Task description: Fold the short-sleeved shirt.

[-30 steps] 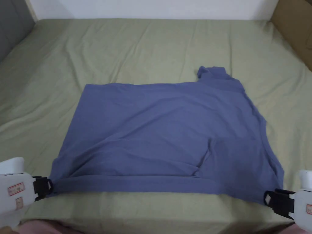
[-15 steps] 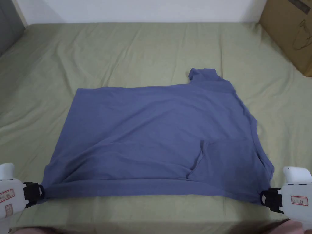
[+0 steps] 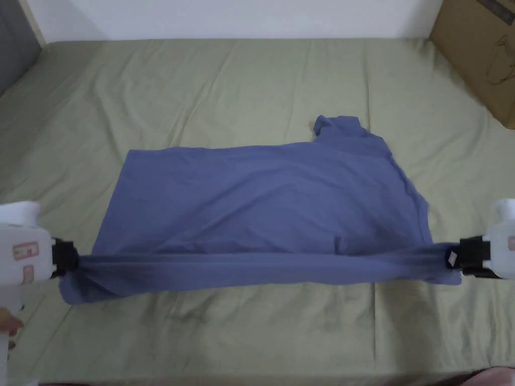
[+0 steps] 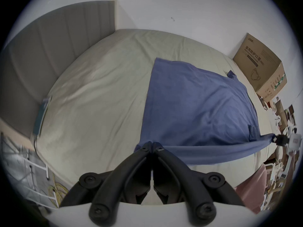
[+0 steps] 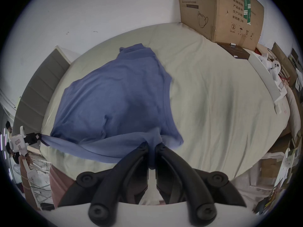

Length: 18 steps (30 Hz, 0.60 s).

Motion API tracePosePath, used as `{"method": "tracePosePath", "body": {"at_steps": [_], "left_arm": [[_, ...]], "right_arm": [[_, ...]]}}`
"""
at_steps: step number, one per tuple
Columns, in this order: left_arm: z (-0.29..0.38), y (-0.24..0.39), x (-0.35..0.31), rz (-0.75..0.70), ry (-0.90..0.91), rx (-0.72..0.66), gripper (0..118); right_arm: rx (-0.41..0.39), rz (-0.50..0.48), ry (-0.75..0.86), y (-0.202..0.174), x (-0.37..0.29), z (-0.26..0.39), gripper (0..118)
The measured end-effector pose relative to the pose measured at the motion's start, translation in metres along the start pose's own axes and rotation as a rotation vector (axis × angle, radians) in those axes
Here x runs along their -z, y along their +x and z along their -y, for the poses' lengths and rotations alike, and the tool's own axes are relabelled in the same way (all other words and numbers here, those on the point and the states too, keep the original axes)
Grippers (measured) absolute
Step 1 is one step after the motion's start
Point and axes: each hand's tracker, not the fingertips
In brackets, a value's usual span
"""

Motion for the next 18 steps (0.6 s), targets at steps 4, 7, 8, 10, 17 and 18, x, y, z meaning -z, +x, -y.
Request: {"method": "tracePosePath", "body": {"at_steps": [4, 7, 8, 10, 17, 18], "left_arm": [[-0.035, 0.008, 0.038, -0.005, -0.019, -0.002, 0], [-0.044, 0.013, 0.059, -0.042, -0.035, 0.005, 17], [-0.045, 0.015, 0.062, -0.077, -0.053, 0.022, 44], [-0.043, 0.015, 0.062, -0.104, -0.072, 0.031, 107], [0.004, -0.008, 0.011, 0.002, 0.038, -0.084, 6], [0.014, -0.011, 0.009, -0.002, 0.021, -0.116, 1]], "right_arm": [[0.046, 0.021, -0.052, 0.000, 0.045, -0.039, 7], [0.062, 0.040, -0.115, -0.004, 0.073, -0.052, 33], [0.044, 0.083, -0.126, -0.006, 0.078, -0.053, 64], [-0.008, 0.131, -0.104, -0.011, 0.075, -0.047, 99], [-0.043, -0.041, 0.015, -0.012, 0.014, -0.007, 13], [-0.052, -0.051, 0.024, -0.014, 0.011, 0.004, 0]]}}
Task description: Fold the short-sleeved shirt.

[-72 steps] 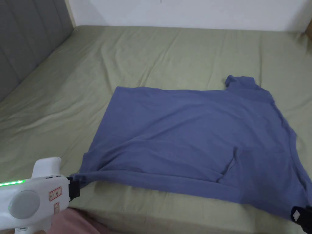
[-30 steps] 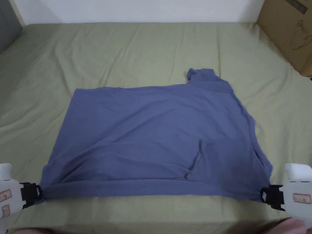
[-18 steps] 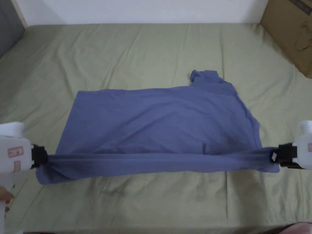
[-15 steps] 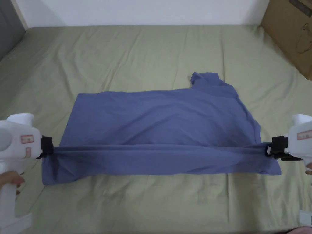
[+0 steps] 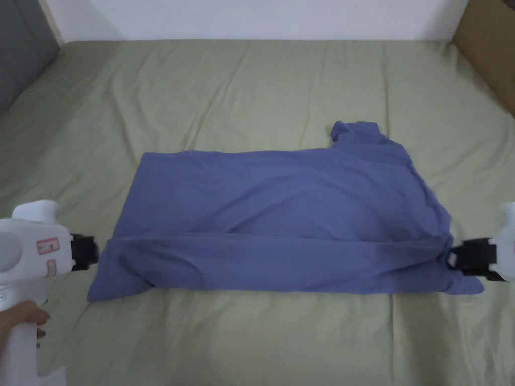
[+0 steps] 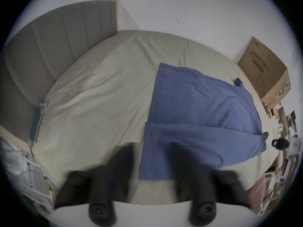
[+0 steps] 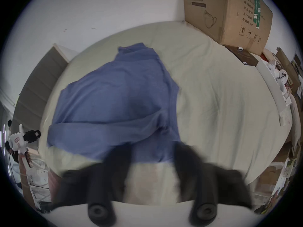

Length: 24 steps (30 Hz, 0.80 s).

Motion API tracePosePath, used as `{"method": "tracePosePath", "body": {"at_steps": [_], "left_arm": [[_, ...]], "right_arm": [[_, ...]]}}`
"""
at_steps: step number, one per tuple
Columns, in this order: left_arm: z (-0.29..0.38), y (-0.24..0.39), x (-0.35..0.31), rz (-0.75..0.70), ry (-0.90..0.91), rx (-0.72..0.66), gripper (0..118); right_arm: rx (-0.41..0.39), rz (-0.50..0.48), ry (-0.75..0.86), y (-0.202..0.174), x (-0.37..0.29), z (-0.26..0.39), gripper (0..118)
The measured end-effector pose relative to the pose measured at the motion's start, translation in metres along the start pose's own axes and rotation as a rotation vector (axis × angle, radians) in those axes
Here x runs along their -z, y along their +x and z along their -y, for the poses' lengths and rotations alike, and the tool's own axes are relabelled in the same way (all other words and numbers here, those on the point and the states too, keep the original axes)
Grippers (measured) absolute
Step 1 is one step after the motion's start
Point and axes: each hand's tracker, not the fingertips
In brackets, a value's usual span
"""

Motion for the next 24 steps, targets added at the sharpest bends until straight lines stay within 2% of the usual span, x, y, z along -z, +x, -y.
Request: {"method": "tracePosePath", "body": {"at_steps": [2, 3, 5, 8, 9, 10, 12, 14, 15, 16, 17, 18, 19, 20, 21, 22, 24], "left_arm": [[0.021, -0.009, -0.005, 0.017, -0.023, -0.022, 0], [0.029, -0.009, -0.007, 0.047, -0.044, 0.004, 0], [0.043, -0.008, -0.007, -0.001, -0.032, 0.029, 0], [0.040, -0.014, -0.003, 0.008, -0.014, 0.011, 7], [0.038, -0.017, 0.002, 0.029, -0.032, -0.036, 34], [0.033, -0.020, 0.009, 0.059, -0.078, -0.084, 55], [0.031, -0.022, 0.020, 0.087, -0.074, -0.147, 77], [0.029, -0.019, 0.034, 0.060, -0.096, -0.140, 92], [0.029, -0.018, 0.040, 0.061, -0.112, -0.141, 91], [0.031, -0.016, 0.047, 0.064, -0.125, -0.131, 84], [0.036, -0.012, 0.057, 0.026, -0.149, -0.107, 70], [0.036, -0.004, 0.059, -0.144, -0.162, 0.007, 45], [0.036, 0.000, 0.052, -0.148, -0.137, 0.060, 41], [0.033, 0.004, 0.044, -0.081, -0.119, 0.054, 31], [0.033, 0.004, 0.042, -0.081, -0.117, 0.063, 14], [0.030, 0.004, 0.039, -0.076, -0.121, 0.048, 8], [0.023, 0.005, 0.036, -0.061, -0.137, 0.043, 7]], "right_arm": [[0.033, 0.006, 0.011, -0.003, -0.003, 0.021, 0], [0.039, -0.027, -0.002, -0.002, -0.002, 0.028, 0], [0.043, -0.038, -0.022, -0.007, 0.000, 0.043, 0], [0.032, -0.032, -0.049, -0.010, 0.005, 0.055, 0], [0.028, -0.023, -0.058, -0.010, 0.007, 0.058, 0], [0.029, -0.021, -0.062, -0.010, 0.008, 0.061, 0], [0.056, -0.030, -0.063, -0.008, 0.008, 0.064, 0], [0.079, -0.036, -0.066, -0.005, 0.008, 0.067, 0], [0.082, -0.031, -0.068, -0.004, 0.008, 0.068, 0], [0.083, -0.022, -0.071, -0.003, 0.008, 0.070, 0], [0.085, -0.013, -0.075, -0.001, 0.010, 0.071, 0], [0.089, -0.005, -0.081, 0.000, 0.010, 0.071, 0], [0.095, -0.003, -0.083, 0.002, 0.010, 0.071, 0], [0.099, -0.006, -0.084, 0.004, 0.010, 0.071, 1], [0.102, -0.010, -0.078, 0.007, 0.010, 0.069, 16], [0.106, -0.013, -0.067, 0.009, 0.010, 0.066, 39], [0.101, -0.007, -0.066, 0.015, 0.015, 0.053, 90]]}}
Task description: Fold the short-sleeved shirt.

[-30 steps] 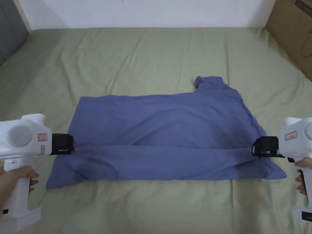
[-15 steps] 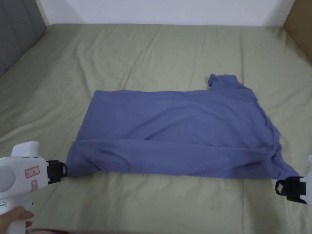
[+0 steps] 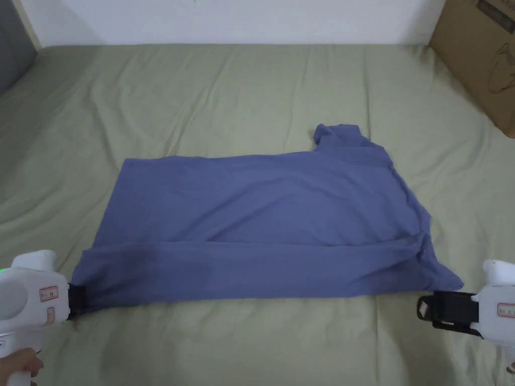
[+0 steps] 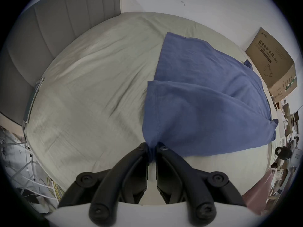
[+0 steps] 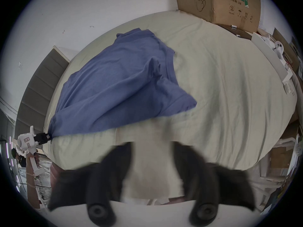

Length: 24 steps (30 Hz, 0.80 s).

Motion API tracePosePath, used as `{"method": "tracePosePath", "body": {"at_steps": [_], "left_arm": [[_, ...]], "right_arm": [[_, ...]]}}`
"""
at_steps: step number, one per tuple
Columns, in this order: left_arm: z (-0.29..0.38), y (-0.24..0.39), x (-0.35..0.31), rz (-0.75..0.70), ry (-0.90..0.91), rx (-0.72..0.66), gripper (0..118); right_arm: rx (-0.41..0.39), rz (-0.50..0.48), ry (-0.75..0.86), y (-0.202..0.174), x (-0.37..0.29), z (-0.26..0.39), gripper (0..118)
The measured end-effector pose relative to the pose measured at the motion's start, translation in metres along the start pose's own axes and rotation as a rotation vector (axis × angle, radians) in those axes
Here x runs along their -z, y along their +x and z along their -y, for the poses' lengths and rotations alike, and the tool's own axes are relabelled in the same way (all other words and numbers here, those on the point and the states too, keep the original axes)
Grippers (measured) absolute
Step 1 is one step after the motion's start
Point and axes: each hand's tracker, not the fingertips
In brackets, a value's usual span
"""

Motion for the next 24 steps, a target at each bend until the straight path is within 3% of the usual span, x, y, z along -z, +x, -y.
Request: {"method": "tracePosePath", "body": {"at_steps": [5, 7, 8, 9, 11, 13, 15, 16, 22, 24], "left_arm": [[-0.008, 0.002, -0.015, 0.013, 0.039, 0.027, 6], [-0.011, 0.001, -0.019, 0.014, 0.042, 0.028, 6], [-0.012, 0.000, -0.020, 0.021, 0.042, 0.023, 6], [-0.012, -0.003, -0.017, 0.028, 0.040, 0.019, 6], [-0.011, -0.003, -0.016, 0.027, 0.034, 0.016, 6], [-0.008, -0.003, -0.015, 0.027, 0.033, 0.018, 6], [-0.008, -0.003, -0.017, 0.023, 0.034, 0.030, 6], [-0.008, -0.003, -0.018, 0.023, 0.034, 0.034, 6], [0.002, -0.016, -0.037, 0.059, 0.047, 0.027, 6], [0.010, -0.019, -0.043, 0.057, 0.048, 0.032, 6]], "right_arm": [[0.004, 0.027, 0.033, 0.013, 0.029, -0.041, 88], [-0.046, 0.072, -0.009, 0.015, 0.050, -0.047, 63], [-0.093, 0.099, -0.054, 0.017, 0.061, -0.047, 62], [-0.088, 0.111, -0.083, 0.018, 0.066, -0.047, 56], [-0.085, 0.064, -0.030, 0.015, 0.052, -0.047, 14], [-0.105, -0.027, -0.012, 0.007, 0.041, -0.047, 11], [-0.236, 0.081, -0.025, -0.008, 0.038, -0.045, 11], [-0.262, 0.092, -0.016, -0.012, 0.038, -0.044, 11], [-0.142, 0.030, 0.023, -0.006, 0.008, -0.038, 11], [-0.168, 0.023, 0.027, -0.004, -0.006, -0.029, 11]]}}
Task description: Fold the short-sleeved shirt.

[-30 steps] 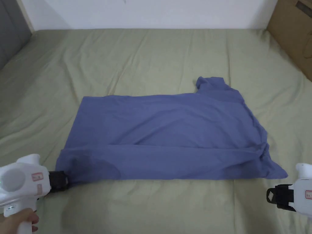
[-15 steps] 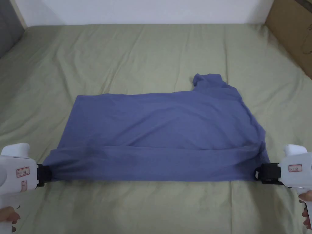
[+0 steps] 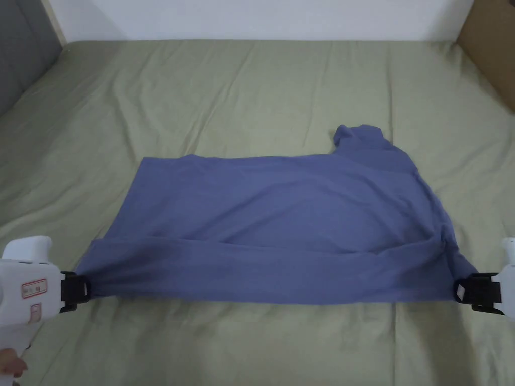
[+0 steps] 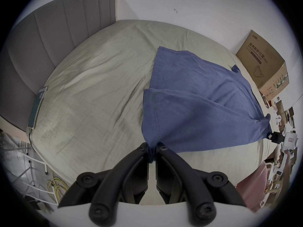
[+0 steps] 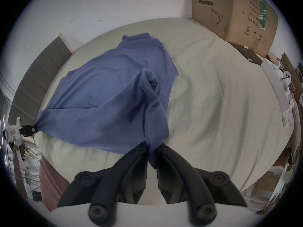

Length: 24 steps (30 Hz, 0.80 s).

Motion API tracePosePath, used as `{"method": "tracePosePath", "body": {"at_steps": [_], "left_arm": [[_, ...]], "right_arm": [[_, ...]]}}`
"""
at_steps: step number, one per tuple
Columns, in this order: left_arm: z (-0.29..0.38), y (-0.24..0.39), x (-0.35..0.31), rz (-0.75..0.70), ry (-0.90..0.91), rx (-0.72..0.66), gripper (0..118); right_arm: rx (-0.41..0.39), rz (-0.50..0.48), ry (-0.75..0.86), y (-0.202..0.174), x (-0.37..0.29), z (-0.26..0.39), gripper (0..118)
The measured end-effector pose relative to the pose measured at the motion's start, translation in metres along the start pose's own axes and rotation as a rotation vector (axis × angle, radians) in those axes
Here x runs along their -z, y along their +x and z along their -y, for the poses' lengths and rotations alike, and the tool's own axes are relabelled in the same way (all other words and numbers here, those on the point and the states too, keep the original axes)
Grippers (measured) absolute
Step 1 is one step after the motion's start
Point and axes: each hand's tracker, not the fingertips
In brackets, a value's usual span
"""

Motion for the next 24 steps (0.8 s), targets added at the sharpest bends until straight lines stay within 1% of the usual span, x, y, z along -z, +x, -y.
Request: {"method": "tracePosePath", "body": {"at_steps": [2, 3, 4, 5, 6, 7, 8, 9, 10, 11, 12, 13, 14, 17, 19, 20, 21, 22, 23, 24], "left_arm": [[0.013, -0.005, -0.007, -0.026, -0.006, 0.010, 6], [0.020, -0.008, -0.011, -0.027, -0.012, 0.007, 6], [0.029, -0.012, -0.015, -0.027, -0.017, 0.002, 6], [0.038, -0.014, -0.017, -0.024, -0.023, -0.001, 6], [0.046, -0.015, -0.018, -0.023, -0.045, 0.000, 6], [0.053, -0.016, -0.017, -0.028, -0.055, 0.003, 6], [0.060, -0.016, -0.015, -0.025, -0.067, 0.010, 6], [0.064, -0.015, -0.011, -0.023, -0.084, 0.027, 10], [0.066, -0.014, -0.008, -0.024, -0.086, 0.031, 23], [0.065, -0.012, -0.006, -0.032, -0.086, 0.031, 43], [0.065, -0.011, -0.007, -0.065, -0.078, 0.038, 81], [0.060, -0.008, -0.010, -0.077, -0.054, 0.047, 101], [0.057, -0.008, -0.011, -0.063, -0.038, 0.044, 107], [0.032, -0.001, -0.025, -0.012, 0.044, -0.008, 100], [0.018, 0.003, -0.027, 0.015, 0.070, -0.037, 88], [0.011, 0.007, -0.028, 0.040, 0.094, -0.044, 88], [0.005, 0.011, -0.028, 0.031, 0.095, -0.043, 56], [0.002, 0.016, -0.023, 0.027, 0.091, -0.034, 24], [-0.001, 0.020, -0.016, 0.017, 0.095, -0.027, 0], [-0.003, 0.023, -0.012, 0.011, 0.092, -0.024, 0]], "right_arm": [[-0.017, 0.015, -0.005, -0.001, -0.014, 0.016, 11], [-0.009, 0.001, -0.018, 0.001, -0.019, 0.025, 11], [0.040, -0.019, -0.035, 0.004, -0.023, 0.037, 11], [0.065, -0.029, -0.043, 0.006, -0.025, 0.049, 11], [0.064, -0.027, -0.047, 0.009, -0.026, 0.061, 11], [0.080, -0.021, -0.063, 0.010, -0.024, 0.071, 11], [0.108, -0.014, -0.075, 0.013, -0.020, 0.081, 11], [0.145, -0.028, -0.069, 0.016, -0.015, 0.088, 14], [0.171, -0.039, -0.081, 0.019, -0.011, 0.091, 27], [0.177, -0.004, -0.096, 0.017, -0.009, 0.091, 51], [0.162, 0.052, -0.101, 0.016, -0.009, 0.090, 82], [0.141, 0.088, -0.092, 0.015, -0.011, 0.088, 88], [0.128, 0.100, -0.076, 0.014, -0.015, 0.083, 88], [0.132, 0.069, 0.012, 0.010, -0.034, 0.055, 88], [0.146, 0.017, 0.066, 0.009, -0.044, 0.035, 84], [0.162, -0.019, 0.097, 0.007, -0.047, 0.026, 84], [0.168, -0.040, 0.130, 0.006, -0.048, 0.018, 67], [0.173, -0.022, 0.148, 0.002, -0.045, 0.011, 39], [0.174, 0.006, 0.137, 0.000, -0.038, 0.007, 8], [0.187, 0.017, 0.139, -0.001, -0.032, 0.004, 1]]}}
